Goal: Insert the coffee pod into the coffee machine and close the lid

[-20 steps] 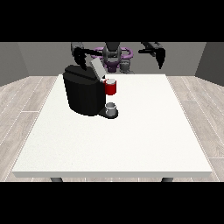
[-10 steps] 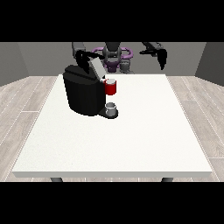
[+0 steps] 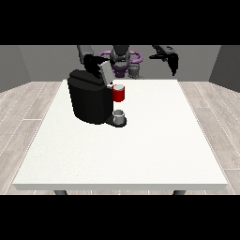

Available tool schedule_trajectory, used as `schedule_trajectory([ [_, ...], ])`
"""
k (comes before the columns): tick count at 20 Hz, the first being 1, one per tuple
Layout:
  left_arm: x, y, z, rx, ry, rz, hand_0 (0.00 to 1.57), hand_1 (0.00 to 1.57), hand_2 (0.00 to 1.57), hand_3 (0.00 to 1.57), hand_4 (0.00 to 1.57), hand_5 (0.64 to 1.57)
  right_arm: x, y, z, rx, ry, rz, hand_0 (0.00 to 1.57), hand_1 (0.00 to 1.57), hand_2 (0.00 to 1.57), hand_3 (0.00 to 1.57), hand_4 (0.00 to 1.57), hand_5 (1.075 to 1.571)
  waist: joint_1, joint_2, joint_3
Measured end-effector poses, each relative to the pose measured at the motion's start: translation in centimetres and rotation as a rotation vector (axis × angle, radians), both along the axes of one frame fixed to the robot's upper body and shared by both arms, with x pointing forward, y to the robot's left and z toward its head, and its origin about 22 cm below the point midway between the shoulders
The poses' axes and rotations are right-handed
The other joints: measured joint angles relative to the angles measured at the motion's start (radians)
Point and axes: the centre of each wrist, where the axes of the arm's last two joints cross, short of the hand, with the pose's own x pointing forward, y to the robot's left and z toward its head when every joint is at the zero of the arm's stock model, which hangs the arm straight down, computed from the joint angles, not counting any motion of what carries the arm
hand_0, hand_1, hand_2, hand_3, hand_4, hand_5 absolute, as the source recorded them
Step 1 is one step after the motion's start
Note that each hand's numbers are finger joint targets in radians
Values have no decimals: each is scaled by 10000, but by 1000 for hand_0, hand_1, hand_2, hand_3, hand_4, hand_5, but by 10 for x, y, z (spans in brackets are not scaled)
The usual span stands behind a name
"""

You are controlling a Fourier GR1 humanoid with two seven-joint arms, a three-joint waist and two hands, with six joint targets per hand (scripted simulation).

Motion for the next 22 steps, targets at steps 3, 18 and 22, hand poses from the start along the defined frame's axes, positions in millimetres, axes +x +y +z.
schedule_trajectory([
  [3,0,4,-5,15,-16,224,0,0,0,0,192,1571,1,12,-2,-133,152,190,0,0,0,0,77,1571,-112,69,18],
  [18,4,-3,-6,-20,-205,-128,0,0,0,0,202,1571,15,61,21,-1320,-7,655,0,0,0,0,142,1571,114,-24,40],
  [22,3,-2,-5,-71,-421,-159,0,0,0,0,205,1571,15,67,22,-1317,-43,790,0,0,0,0,126,1571,39,-156,41],
])
